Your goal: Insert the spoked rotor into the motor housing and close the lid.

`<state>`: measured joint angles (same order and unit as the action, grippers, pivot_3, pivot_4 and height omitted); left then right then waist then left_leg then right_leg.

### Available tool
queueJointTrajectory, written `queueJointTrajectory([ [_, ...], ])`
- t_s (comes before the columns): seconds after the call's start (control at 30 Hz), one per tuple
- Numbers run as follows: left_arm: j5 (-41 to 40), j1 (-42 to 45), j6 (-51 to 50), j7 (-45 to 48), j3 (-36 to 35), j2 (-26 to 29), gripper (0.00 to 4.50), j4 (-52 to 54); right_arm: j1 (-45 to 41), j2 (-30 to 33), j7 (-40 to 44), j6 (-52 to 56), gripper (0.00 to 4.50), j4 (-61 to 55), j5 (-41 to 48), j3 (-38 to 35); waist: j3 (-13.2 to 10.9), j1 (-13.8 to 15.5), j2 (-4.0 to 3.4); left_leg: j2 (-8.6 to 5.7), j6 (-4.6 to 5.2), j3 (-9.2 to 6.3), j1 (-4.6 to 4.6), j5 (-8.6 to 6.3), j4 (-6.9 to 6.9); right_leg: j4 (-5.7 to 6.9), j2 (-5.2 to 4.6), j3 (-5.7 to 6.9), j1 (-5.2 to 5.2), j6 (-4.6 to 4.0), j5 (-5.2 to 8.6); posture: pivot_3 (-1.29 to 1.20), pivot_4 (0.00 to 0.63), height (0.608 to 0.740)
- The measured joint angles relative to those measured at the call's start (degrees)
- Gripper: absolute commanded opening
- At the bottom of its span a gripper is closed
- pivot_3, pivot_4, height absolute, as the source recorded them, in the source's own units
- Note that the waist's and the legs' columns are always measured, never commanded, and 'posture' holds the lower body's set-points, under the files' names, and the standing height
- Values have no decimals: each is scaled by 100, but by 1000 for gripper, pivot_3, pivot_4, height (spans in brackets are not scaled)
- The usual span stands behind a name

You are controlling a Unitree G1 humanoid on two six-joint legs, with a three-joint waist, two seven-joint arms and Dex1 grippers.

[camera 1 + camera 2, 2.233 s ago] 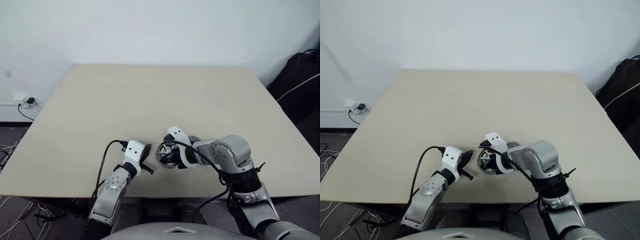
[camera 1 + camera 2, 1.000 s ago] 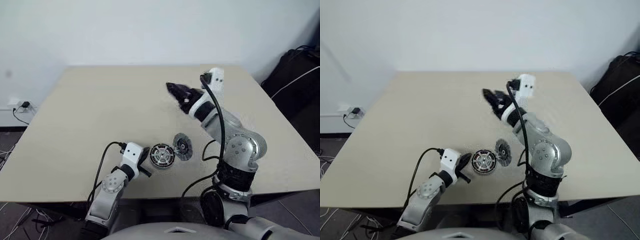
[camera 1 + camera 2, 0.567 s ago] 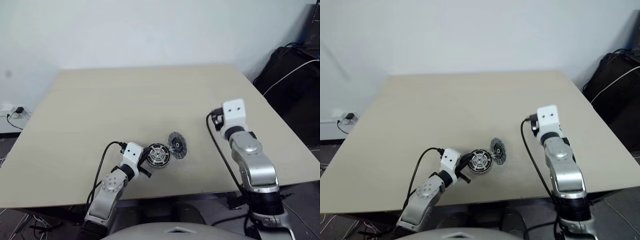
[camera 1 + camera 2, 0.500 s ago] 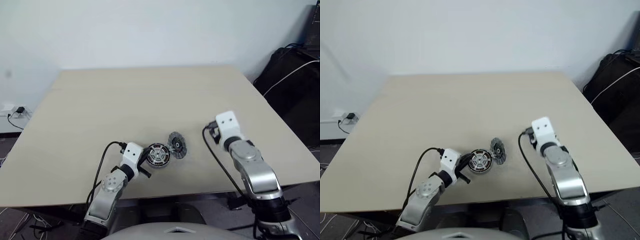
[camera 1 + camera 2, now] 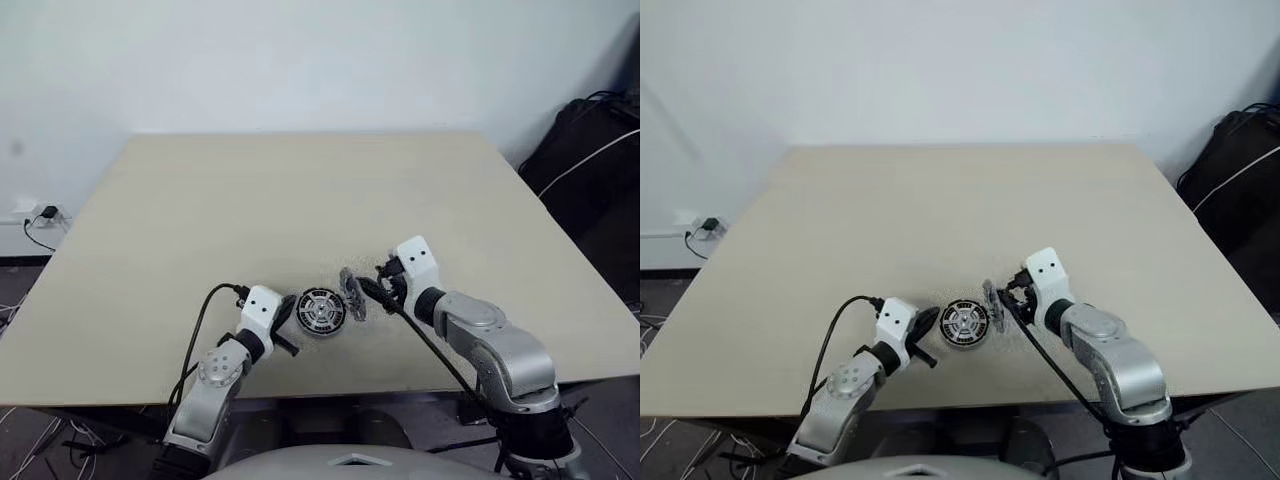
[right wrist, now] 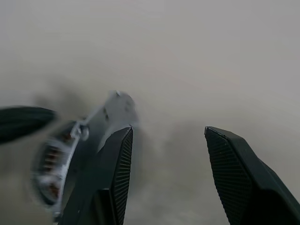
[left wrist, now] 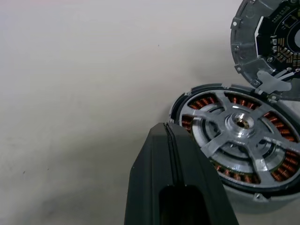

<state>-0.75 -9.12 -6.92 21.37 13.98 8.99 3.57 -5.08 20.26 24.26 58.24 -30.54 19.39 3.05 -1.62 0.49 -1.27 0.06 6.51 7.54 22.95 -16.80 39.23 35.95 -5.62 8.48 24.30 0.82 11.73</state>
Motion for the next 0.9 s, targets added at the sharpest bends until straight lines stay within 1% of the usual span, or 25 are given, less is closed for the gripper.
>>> queueJointTrajectory([
  [0.1, -34, -28, 17, 28, 0, 22, 0, 42, -40, 53, 158, 137, 2614, -117, 246, 8, 0, 27, 1, -1, -1, 0, 0, 0, 0, -2, -1, 0, 0, -1, 0, 0, 0, 740],
  [0.47, -34, -96, 272, 146, 2, 149, 0, 101, -15, 76, 255, 155, 2614, 258, 436, 294, 4, 39, 1, 0, -1, 0, -1, 0, 2, -1, -3, 2, -2, -1, 0, 0, 0, 740],
  [0.7, -35, -94, 277, 177, 12, 165, 0, 101, -79, -63, 326, -200, 2614, 979, 410, 620, 4, 39, 1, -1, -3, 1, -1, 1, 6, 0, -4, 1, -4, 2, -2, 0, 0, 740],
  [0.77, -35, -89, 277, 185, 17, 161, 0, 101, -244, -143, 324, -361, 2614, 1268, 360, 734, 4, 37, 1, -1, -26, 2, -1, 15, 6, 0, -4, 1, -4, 2, -2, 0, 0, 740],
  [0.9, -35, -91, 276, 198, 14, 165, 0, 101, -547, -215, 271, -592, 2614, 1663, 177, 792, 4, 45, 1, -2, -27, 2, 0, 15, 6, 0, -5, 1, -3, 2, -3, 0, 0, 740],
])
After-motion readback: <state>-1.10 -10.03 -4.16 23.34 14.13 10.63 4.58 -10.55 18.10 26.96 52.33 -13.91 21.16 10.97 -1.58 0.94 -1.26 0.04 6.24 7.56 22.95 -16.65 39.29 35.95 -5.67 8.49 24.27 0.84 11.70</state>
